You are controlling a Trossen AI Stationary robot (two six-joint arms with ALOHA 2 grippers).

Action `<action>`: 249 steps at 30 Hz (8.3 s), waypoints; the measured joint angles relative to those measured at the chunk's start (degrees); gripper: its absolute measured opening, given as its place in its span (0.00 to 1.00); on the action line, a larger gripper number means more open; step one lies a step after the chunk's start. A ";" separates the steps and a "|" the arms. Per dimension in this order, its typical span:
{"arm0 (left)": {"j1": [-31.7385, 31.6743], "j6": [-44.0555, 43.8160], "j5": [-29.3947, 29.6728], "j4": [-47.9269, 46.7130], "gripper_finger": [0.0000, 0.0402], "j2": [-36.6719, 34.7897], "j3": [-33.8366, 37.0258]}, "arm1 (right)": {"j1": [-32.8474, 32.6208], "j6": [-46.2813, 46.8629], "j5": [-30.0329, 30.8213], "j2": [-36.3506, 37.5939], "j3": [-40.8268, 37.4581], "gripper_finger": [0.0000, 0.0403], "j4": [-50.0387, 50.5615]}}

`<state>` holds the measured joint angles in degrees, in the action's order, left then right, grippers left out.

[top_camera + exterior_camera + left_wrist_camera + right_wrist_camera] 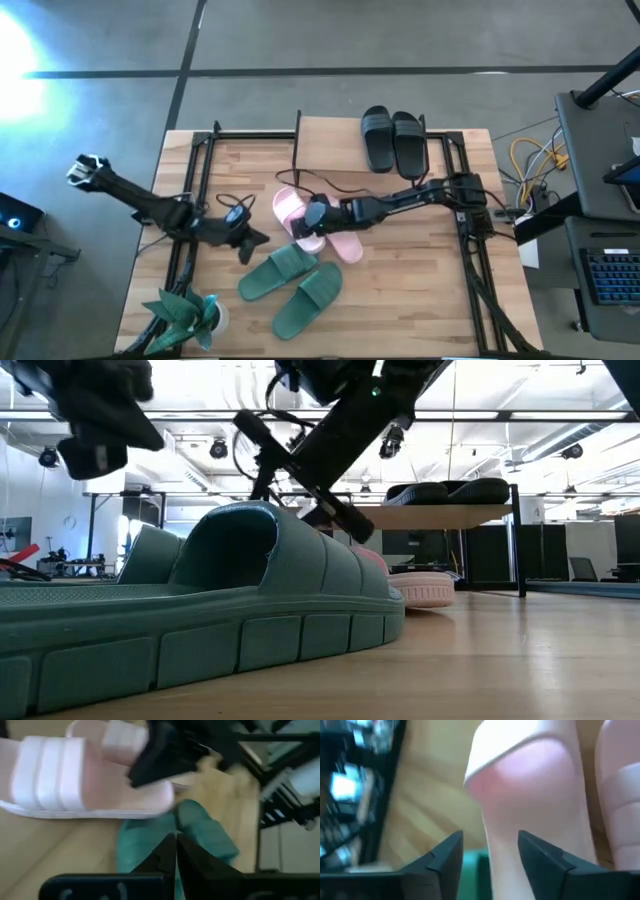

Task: Pick and place slides into the shelf
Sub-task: Put the right pink slipper onto the shelf

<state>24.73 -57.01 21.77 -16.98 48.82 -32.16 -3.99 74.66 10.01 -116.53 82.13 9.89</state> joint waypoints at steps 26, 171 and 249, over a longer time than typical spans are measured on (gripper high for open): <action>10.66 0.54 2.72 1.54 0.00 1.66 -0.11 | 2.58 26.04 6.01 -12.74 15.75 0.55 -3.00; 11.26 -2.69 5.60 -1.06 0.00 -0.42 0.22 | 12.85 8.85 45.95 8.31 23.27 0.45 31.50; 10.10 -7.24 11.99 16.56 0.00 13.18 0.17 | 30.46 -64.11 0.81 -13.00 51.64 0.03 55.66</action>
<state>34.83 -64.25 33.76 -0.43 62.00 -31.99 26.47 10.55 10.82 -129.53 133.77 65.55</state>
